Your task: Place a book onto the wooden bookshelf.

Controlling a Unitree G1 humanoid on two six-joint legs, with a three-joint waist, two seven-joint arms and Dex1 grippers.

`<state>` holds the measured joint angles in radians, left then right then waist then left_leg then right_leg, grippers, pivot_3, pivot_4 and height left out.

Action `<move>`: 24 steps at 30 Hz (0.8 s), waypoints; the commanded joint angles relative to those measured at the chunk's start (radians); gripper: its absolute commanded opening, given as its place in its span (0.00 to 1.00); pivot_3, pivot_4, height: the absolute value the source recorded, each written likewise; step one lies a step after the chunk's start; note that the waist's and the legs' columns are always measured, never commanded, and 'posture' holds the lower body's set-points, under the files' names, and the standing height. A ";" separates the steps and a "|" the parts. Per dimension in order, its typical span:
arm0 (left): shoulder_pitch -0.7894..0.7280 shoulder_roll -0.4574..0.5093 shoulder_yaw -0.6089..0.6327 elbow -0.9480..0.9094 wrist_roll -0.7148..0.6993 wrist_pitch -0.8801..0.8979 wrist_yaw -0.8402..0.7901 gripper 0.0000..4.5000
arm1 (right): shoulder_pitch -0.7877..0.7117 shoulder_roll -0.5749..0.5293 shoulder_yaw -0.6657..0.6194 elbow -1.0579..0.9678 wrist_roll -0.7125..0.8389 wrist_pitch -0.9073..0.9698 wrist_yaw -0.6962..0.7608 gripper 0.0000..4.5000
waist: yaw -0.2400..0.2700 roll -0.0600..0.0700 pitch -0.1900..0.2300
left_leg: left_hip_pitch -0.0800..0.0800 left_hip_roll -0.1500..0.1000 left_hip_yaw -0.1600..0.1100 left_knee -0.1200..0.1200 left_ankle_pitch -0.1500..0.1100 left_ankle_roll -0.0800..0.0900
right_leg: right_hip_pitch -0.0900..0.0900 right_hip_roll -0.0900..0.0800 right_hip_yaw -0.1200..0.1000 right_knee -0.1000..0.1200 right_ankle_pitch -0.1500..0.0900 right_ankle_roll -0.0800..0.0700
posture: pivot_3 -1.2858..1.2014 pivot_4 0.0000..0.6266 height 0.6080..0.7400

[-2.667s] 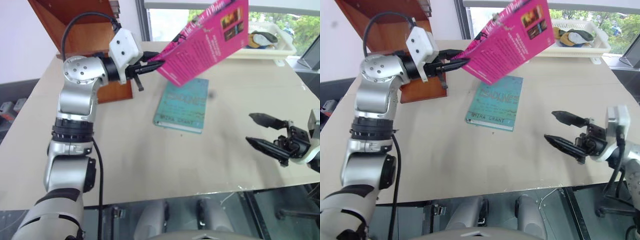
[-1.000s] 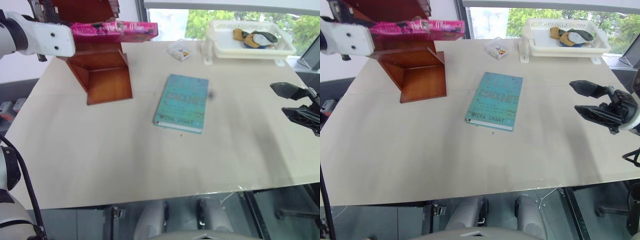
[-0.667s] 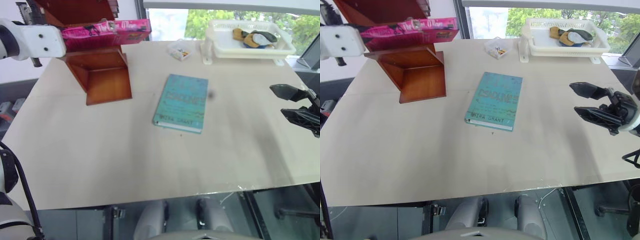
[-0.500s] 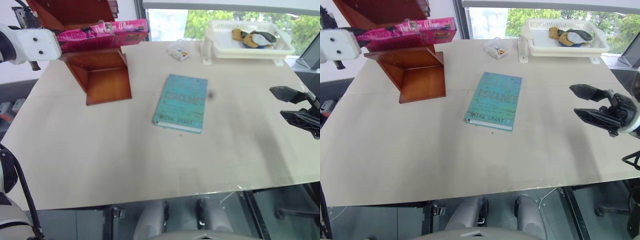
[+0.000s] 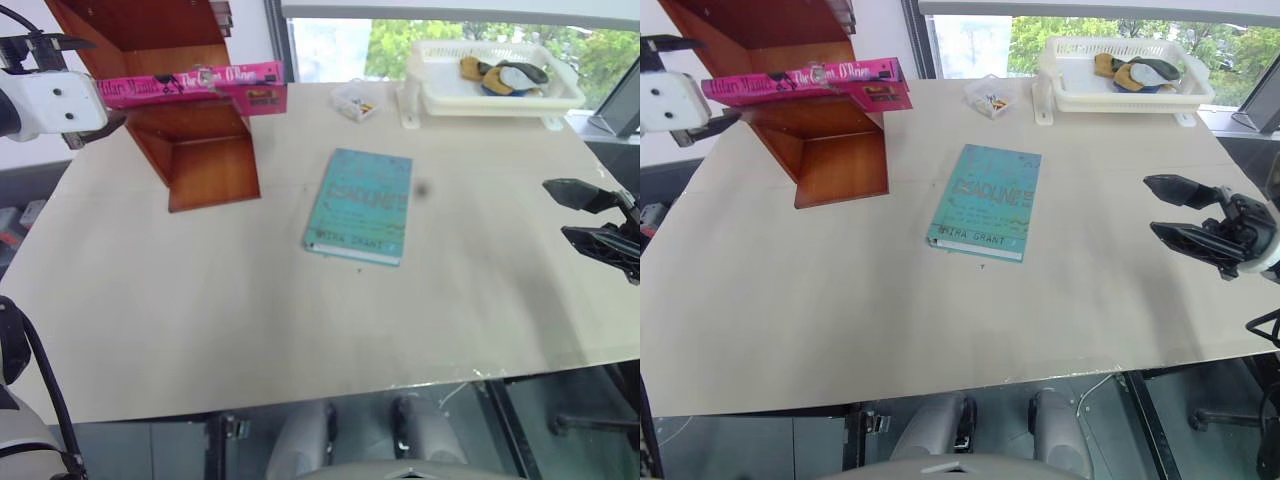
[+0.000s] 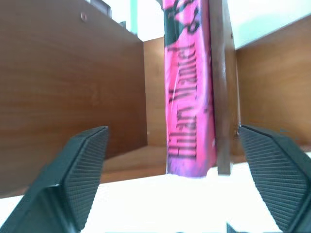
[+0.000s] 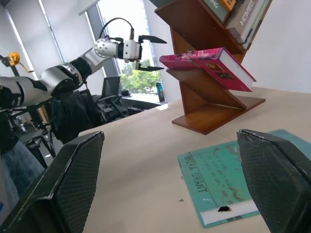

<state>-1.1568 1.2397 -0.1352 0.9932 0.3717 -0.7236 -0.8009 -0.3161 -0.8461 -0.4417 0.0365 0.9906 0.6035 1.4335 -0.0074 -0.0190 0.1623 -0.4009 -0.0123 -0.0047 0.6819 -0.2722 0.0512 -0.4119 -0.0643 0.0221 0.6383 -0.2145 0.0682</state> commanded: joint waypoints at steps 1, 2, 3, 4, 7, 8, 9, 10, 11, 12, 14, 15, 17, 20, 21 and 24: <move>-0.034 0.031 0.013 0.000 -0.012 0.018 -0.029 0.98 | 0.000 -0.003 -0.038 -0.028 0.010 -0.016 0.002 1.00 | -0.001 0.000 0.000 | 0.000 0.000 0.000 0.000 0.000 0.000 | 0.000 0.000 0.000 0.000 0.000 0.000 | 0.52 0.24 1.00; -0.034 0.028 0.019 -0.003 -0.027 0.023 -0.047 0.98 | 0.000 -0.003 -0.038 -0.028 0.010 -0.015 0.001 1.00 | 0.000 0.000 0.000 | 0.000 0.000 0.000 0.000 0.000 0.000 | 0.000 0.000 0.000 0.000 0.000 0.000 | 0.52 0.24 1.00; -0.035 0.023 0.028 -0.008 -0.046 0.031 -0.068 0.98 | 0.000 -0.003 -0.038 -0.028 0.010 -0.015 0.001 1.00 | 0.000 0.000 0.000 | 0.000 0.000 0.000 0.000 0.000 0.000 | 0.000 0.000 0.000 0.000 0.000 0.000 | 0.52 0.24 1.00; -0.040 0.013 0.043 -0.019 -0.078 0.045 -0.093 0.98 | 0.000 -0.003 -0.038 -0.026 0.009 -0.016 0.002 1.00 | 0.000 0.000 0.000 | 0.000 0.000 0.000 0.000 0.000 0.000 | 0.000 0.000 0.000 0.000 0.000 0.000 | 0.52 0.24 1.00; -0.027 0.012 0.089 -0.080 -0.191 0.109 -0.210 0.98 | 0.008 -0.008 -0.044 -0.029 0.005 -0.017 0.001 1.00 | -0.001 0.000 0.000 | 0.000 0.000 -0.001 0.000 0.000 0.000 | 0.000 0.000 0.000 0.001 0.000 0.000 | 0.52 0.24 1.00; -0.015 0.019 0.098 -0.099 -0.214 0.124 -0.240 0.98 | 0.012 -0.010 -0.047 -0.030 0.004 -0.018 0.001 1.00 | -0.002 0.000 0.000 | 0.000 0.000 -0.001 0.000 0.000 0.000 | 0.000 0.000 0.000 0.001 0.000 0.000 | 0.52 0.24 1.00; -0.003 0.026 0.109 -0.116 -0.237 0.144 -0.266 0.98 | 0.016 -0.012 -0.051 -0.033 0.006 -0.016 0.001 1.00 | -0.003 0.000 0.000 | 0.000 0.000 -0.001 0.000 0.000 0.000 | 0.000 0.000 0.000 0.001 0.000 0.000 | 0.52 0.24 1.00; 0.011 0.037 0.137 -0.136 -0.280 0.182 -0.296 0.98 | 0.029 -0.014 -0.061 -0.041 0.011 -0.011 0.000 1.00 | -0.004 0.000 0.000 | 0.000 0.000 0.000 0.000 0.000 0.000 | 0.000 0.000 0.000 0.001 0.000 0.000 | 0.52 0.24 1.00; 0.031 0.052 0.174 -0.163 -0.332 0.231 -0.330 0.98 | 0.048 -0.018 -0.073 -0.051 0.017 -0.003 -0.001 1.00 | -0.005 0.000 0.000 | 0.000 0.000 0.000 0.000 0.000 0.000 | 0.000 0.000 0.000 0.001 0.000 0.000 | 0.52 0.24 1.00; 0.051 0.063 0.202 -0.188 -0.370 0.270 -0.355 0.98 | 0.061 -0.020 -0.081 -0.058 0.022 0.003 -0.003 1.00 | -0.006 0.000 0.000 | 0.000 0.001 0.000 0.000 0.000 0.000 | 0.000 0.000 0.000 0.001 0.000 0.000 | 0.52 0.24 1.00; 0.128 0.073 0.265 -0.265 -0.460 0.369 -0.402 0.98 | 0.085 -0.030 -0.092 -0.065 0.028 0.018 0.001 1.00 | -0.008 0.000 0.000 | 0.000 0.001 0.000 0.000 0.000 0.000 | 0.000 0.000 0.000 0.001 0.000 0.000 | 0.52 0.24 1.00; 0.173 0.073 0.294 -0.305 -0.499 0.416 -0.421 0.98 | 0.091 -0.034 -0.095 -0.065 0.026 0.020 0.003 1.00 | -0.008 0.000 0.000 | 0.000 0.002 0.001 0.000 0.000 0.000 | 0.000 0.000 0.001 0.001 0.000 0.000 | 0.52 0.24 1.00; 0.294 0.069 0.385 -0.406 -0.612 0.579 -0.463 0.98 | 0.098 -0.044 -0.105 -0.059 0.026 0.023 0.008 1.00 | -0.009 0.000 0.000 | 0.001 0.002 0.001 0.000 0.000 0.000 | 0.000 0.000 0.001 0.001 0.000 0.000 | 0.52 0.24 1.00; 0.529 0.055 0.558 -0.567 -0.744 0.819 -0.484 0.98 | 0.113 -0.066 -0.109 -0.041 0.000 0.015 0.019 1.00 | -0.008 0.001 0.000 | 0.003 0.003 0.001 0.000 0.000 0.000 | 0.000 0.000 0.001 0.003 0.000 0.000 | 0.52 0.24 1.00; 0.599 0.042 0.613 -0.611 -0.768 0.884 -0.467 0.98 | 0.123 -0.073 -0.106 -0.036 -0.013 0.011 0.024 1.00 | -0.008 0.001 0.000 | 0.003 0.004 0.001 0.000 0.000 0.000 | 0.000 0.000 0.001 0.003 0.000 0.000 | 0.52 0.24 1.00; 0.819 -0.011 0.735 -0.742 -0.790 1.020 -0.437 0.98 | 0.151 -0.082 -0.097 -0.022 -0.054 -0.013 0.031 1.00 | -0.006 0.000 0.000 | 0.004 0.005 -0.001 0.000 0.000 -0.001 | 0.000 0.000 0.000 0.003 0.000 0.000 | 0.52 0.24 1.00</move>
<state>-0.4029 1.2441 0.5150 0.3370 -0.3929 0.2207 -1.2535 -0.1788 -0.9112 -0.5163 0.0124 0.9523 0.6152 1.4487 -0.0134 -0.0186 0.1623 -0.3975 -0.0075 -0.0057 0.6821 -0.2719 0.0504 -0.4115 -0.0642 0.0218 0.6412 -0.2148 0.0680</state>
